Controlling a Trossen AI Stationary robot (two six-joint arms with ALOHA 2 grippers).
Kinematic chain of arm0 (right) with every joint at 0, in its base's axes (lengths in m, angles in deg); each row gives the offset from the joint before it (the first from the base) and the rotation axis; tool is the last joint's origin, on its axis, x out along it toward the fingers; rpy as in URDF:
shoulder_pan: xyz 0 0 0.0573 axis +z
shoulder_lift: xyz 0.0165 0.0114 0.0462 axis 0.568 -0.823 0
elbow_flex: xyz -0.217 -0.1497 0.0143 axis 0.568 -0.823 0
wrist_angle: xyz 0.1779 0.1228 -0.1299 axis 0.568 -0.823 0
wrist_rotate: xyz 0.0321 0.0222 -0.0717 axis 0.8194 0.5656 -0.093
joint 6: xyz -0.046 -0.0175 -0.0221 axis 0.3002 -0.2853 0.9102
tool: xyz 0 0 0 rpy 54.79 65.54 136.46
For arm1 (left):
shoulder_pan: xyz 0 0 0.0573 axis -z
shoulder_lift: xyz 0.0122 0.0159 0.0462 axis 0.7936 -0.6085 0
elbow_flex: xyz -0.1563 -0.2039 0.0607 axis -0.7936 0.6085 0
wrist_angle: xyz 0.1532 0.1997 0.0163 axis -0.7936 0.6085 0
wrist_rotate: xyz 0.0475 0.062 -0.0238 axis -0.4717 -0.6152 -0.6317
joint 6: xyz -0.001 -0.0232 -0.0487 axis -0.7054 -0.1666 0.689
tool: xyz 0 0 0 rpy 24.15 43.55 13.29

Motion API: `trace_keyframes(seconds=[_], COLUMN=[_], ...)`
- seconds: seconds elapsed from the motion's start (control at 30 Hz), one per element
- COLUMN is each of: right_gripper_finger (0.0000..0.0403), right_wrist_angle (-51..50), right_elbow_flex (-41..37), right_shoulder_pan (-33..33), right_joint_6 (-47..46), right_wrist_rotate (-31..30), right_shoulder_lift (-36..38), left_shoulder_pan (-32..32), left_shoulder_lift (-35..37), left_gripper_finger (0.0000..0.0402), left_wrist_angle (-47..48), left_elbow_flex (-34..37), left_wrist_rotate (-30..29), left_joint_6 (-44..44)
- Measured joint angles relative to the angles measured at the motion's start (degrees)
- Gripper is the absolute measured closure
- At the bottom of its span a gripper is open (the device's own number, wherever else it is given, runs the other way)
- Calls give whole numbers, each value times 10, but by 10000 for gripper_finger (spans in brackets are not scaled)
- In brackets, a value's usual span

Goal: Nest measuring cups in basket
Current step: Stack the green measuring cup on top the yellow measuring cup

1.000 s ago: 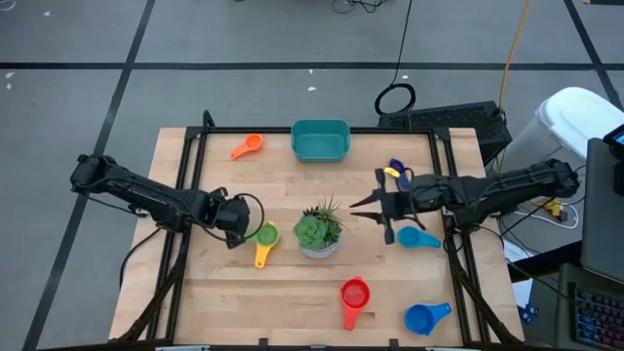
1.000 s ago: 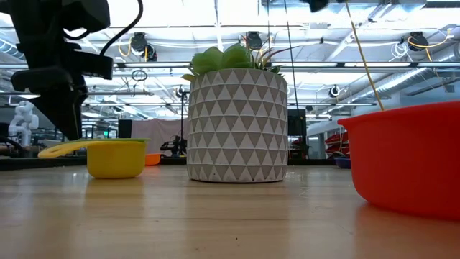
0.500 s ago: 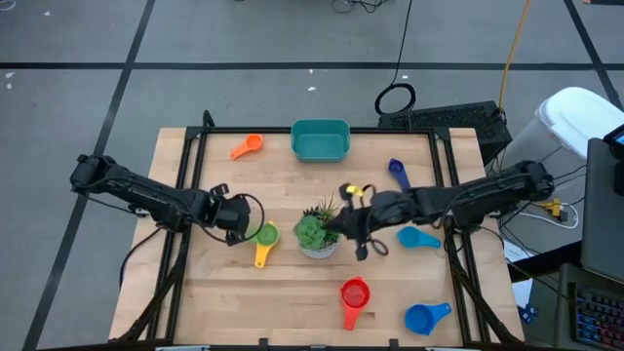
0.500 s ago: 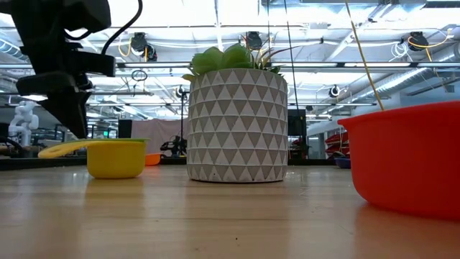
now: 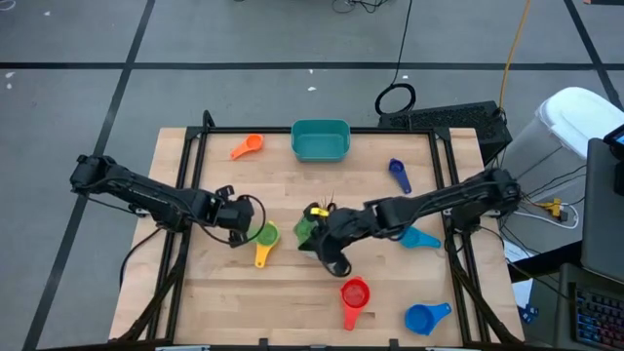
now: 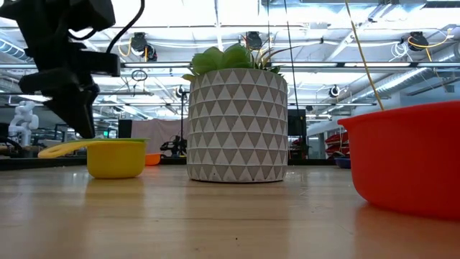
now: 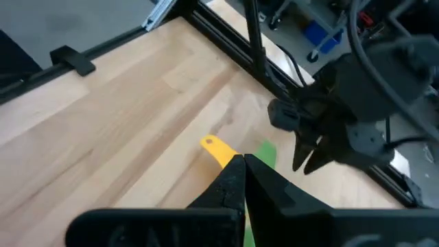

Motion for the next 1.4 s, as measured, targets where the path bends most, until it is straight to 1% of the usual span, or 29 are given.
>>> trace_keyframes(seconds=[0.07,0.13,0.27,0.4,0.5,0.57,0.67,0.73,0.83,0.93,1.0,1.1,1.27,1.4], right_gripper_finger=[403,403,403,403,403,403,403,403,403,403,403,403,403,403], right_wrist_angle=[-17,-30,-35,-44,-56,-58,-63,-75,-98,-110,-111,-92,-102,-96], right_elbow_flex=[22,41,52,52,52,52,52,52,52,51,50,52,51,51], right_shoulder_pan=[6,9,11,11,9,7,5,5,5,8,11,11,11,10], right_joint_6=[9,12,11,-1,-2,-3,-4,-16,-44,-55,-54,-55,-63,-62], right_wrist_rotate=[0,0,1,1,1,1,0,2,43,45,42,42,42,42], right_shoulder_lift=[-18,-36,-58,-69,-71,-71,-71,-71,-75,-86,-89,-88,-87,-87], left_shoulder_pan=[0,0,0,7,18,22,20,19,20,21,16,3,-17,-32], left_shoulder_lift=[0,0,0,0,0,0,0,0,0,0,0,0,0,0], left_gripper_finger=[309,309,309,309,309,309,309,309,309,309,309,309,309,309], left_wrist_angle=[-1,-8,-64,-112,-114,-106,-63,-48,-66,-109,-113,-89,-52,-82], left_elbow_flex=[8,18,46,55,46,45,45,45,45,45,45,45,45,45], left_wrist_rotate=[2,21,87,168,184,179,157,152,154,148,115,59,24,12], left_joint_6=[0,5,21,35,36,34,40,48,48,23,5,-12,-20,-64])
